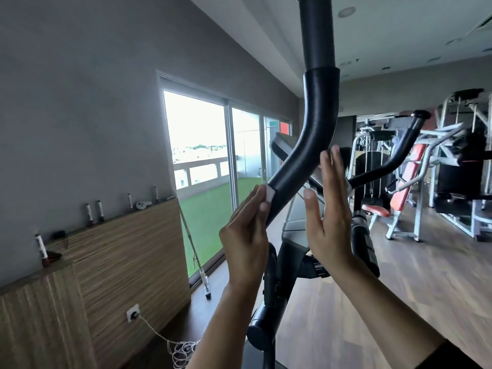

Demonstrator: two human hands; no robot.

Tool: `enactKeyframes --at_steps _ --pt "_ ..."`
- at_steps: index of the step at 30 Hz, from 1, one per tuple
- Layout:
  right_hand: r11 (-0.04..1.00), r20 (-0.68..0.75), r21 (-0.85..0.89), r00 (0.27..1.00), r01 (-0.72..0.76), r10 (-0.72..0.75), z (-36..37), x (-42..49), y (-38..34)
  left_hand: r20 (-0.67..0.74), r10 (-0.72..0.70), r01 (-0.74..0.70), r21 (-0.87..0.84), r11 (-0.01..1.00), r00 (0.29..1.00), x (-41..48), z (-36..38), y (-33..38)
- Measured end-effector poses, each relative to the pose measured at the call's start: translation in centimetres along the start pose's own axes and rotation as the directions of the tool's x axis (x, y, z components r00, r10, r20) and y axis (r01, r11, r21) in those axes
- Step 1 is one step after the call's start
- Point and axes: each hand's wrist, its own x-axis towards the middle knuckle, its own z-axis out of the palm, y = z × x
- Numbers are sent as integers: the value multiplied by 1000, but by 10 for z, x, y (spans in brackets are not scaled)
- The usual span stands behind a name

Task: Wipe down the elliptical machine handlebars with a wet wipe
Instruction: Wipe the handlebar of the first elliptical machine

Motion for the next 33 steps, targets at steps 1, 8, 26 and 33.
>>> enactKeyframes --at_steps 1,8,26,33 --pt "1000 -9 -2 1000 1 -1 -2 4 -1 -14 6 -6 7 1000 1000 3 3 3" --pt "1000 8 23 1000 2 -3 -13 17 9 -119 131 -116 122 986 984 -9 -4 -9" --pt "926 56 366 991 90 -118 -5 44 43 -157 396 -296 438 849 905 5 46 41" --pt "857 77 513 991 53 -107 -5 57 47 -257 372 -231 448 863 892 23 75 67"
